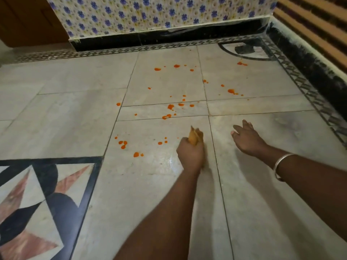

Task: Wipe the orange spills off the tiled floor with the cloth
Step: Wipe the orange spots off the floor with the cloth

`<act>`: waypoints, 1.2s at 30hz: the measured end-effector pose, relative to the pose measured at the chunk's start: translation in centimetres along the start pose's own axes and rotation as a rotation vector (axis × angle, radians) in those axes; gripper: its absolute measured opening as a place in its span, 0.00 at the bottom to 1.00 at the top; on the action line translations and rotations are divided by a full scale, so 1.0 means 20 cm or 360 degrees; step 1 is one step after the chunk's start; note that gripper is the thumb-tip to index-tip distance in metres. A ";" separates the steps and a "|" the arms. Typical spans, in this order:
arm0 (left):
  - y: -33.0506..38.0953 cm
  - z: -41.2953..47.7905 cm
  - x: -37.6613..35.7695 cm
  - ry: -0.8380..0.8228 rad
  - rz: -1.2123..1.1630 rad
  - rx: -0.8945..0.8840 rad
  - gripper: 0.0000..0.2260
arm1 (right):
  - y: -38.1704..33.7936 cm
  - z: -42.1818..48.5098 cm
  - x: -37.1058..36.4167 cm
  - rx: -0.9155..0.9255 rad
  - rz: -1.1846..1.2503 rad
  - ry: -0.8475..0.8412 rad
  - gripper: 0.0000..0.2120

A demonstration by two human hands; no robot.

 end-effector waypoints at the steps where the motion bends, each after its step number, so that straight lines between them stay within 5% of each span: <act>1: 0.00 0.07 0.01 0.0011 -0.0175 0.0078 0.09 | -0.02 0.00 -0.01 0.0002 -0.0018 -0.0010 0.26; 6: -0.19 0.36 0.10 0.0027 -0.0618 0.0395 0.10 | -0.18 -0.03 -0.08 0.0109 -0.0072 -0.0004 0.25; 9: -0.38 0.35 0.36 0.0337 0.0132 0.0555 0.31 | -0.29 -0.03 -0.17 0.0212 -0.0138 -0.0045 0.26; 11: -0.38 0.30 0.52 0.0616 0.0459 0.0495 0.30 | -0.39 -0.02 -0.24 0.0272 -0.0191 -0.0064 0.26; 14: -0.30 0.33 0.52 0.0670 0.0422 0.0295 0.24 | -0.51 -0.03 -0.29 0.0360 -0.0276 -0.0066 0.26; 19: -0.03 0.52 0.27 0.0322 0.0554 -0.0116 0.18 | -0.71 -0.03 -0.35 0.0486 -0.0450 -0.0065 0.27; 25: 0.00 0.67 0.11 0.0126 0.0574 -0.0078 0.16 | -0.89 0.06 -0.16 0.0699 -0.0957 0.0016 0.29; 27: 0.01 0.65 0.05 0.0001 0.0771 -0.0285 0.17 | -0.89 0.12 -0.10 0.0656 -0.1017 0.0038 0.30; 33: -0.25 0.60 -0.01 -0.0659 0.1386 -0.0849 0.30 | -0.82 0.10 -0.41 0.0455 -0.0526 0.0043 0.28; 36: -0.37 0.60 -0.02 -0.0740 0.1520 -0.0922 0.30 | -0.79 0.13 -0.60 0.0400 -0.0319 0.0075 0.28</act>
Point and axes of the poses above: each hand's wrist, its own z-axis towards the middle knuckle, its own x-axis out of the back of the hand, y = z × x, the point moved 10 cm from there along z, towards the middle knuckle, and after that the axes turned 14 degrees about -x, right-handed, at the moved point
